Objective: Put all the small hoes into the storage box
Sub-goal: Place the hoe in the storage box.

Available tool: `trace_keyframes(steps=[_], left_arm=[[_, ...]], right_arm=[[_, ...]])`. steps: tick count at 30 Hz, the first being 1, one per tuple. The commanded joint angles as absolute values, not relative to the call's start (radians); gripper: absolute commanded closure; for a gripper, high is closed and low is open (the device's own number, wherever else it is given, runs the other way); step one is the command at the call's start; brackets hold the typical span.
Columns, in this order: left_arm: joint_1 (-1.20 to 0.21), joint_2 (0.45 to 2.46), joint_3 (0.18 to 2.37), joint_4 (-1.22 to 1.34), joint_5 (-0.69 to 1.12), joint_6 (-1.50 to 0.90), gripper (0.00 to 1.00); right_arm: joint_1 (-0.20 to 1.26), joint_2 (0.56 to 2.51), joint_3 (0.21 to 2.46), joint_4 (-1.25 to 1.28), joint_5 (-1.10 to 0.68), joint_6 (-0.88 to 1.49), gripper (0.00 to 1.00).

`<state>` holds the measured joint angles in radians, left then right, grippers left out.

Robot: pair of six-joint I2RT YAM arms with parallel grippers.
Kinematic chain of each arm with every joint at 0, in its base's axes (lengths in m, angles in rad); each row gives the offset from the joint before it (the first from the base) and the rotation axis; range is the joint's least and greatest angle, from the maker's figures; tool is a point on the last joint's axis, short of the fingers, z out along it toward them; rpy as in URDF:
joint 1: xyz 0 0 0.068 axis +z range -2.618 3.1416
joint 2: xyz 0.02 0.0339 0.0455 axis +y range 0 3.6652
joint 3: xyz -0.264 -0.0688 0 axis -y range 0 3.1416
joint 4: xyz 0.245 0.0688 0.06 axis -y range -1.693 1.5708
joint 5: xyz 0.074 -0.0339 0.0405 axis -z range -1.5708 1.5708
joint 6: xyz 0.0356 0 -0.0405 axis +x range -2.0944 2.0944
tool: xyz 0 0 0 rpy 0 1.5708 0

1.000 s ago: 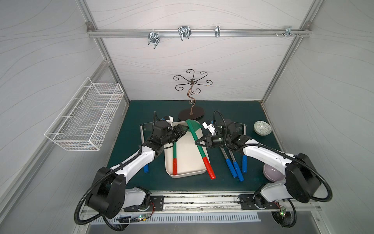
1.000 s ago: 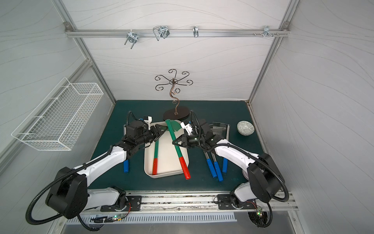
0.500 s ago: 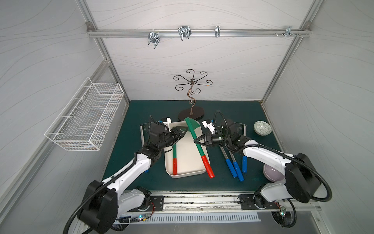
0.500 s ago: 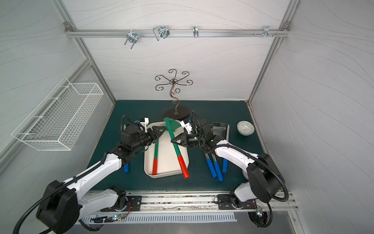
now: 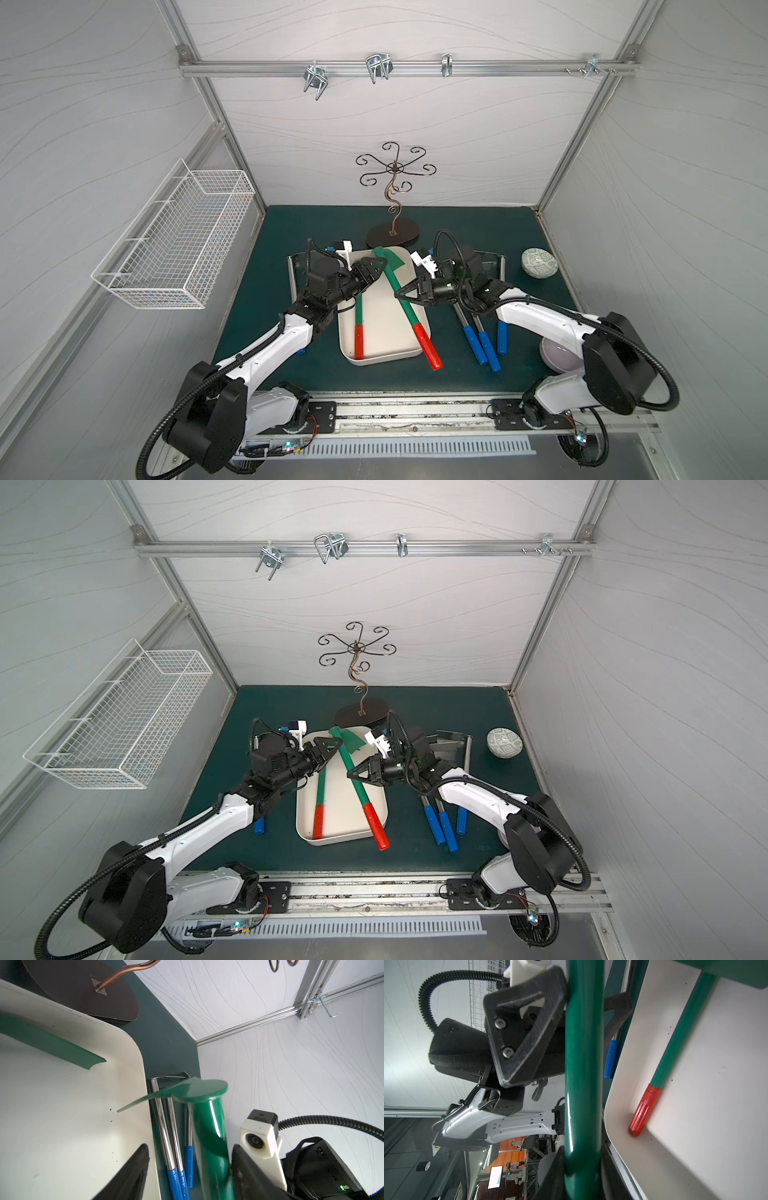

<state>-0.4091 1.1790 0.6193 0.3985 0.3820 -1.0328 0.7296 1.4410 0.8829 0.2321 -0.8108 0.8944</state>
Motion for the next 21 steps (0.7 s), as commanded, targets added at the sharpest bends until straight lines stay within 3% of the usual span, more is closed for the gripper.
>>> trace_keyframes(steps=[1,13,21], left_arm=[[-0.416,1.180,0.635,0.516,0.402,-1.062,0.36],[-0.440,1.258,0.617,0.635,0.452,-1.111,0.48],[-0.441,1.256,0.606,0.652,0.468,-1.118,0.65]], right_arm=[[0.741,1.442,0.881,0.353,-0.865,0.898,1.00],[0.761,1.515,0.880,0.455,-0.884,0.953,1.00],[0.760,1.537,0.885,0.486,-0.891,0.971,1.00]])
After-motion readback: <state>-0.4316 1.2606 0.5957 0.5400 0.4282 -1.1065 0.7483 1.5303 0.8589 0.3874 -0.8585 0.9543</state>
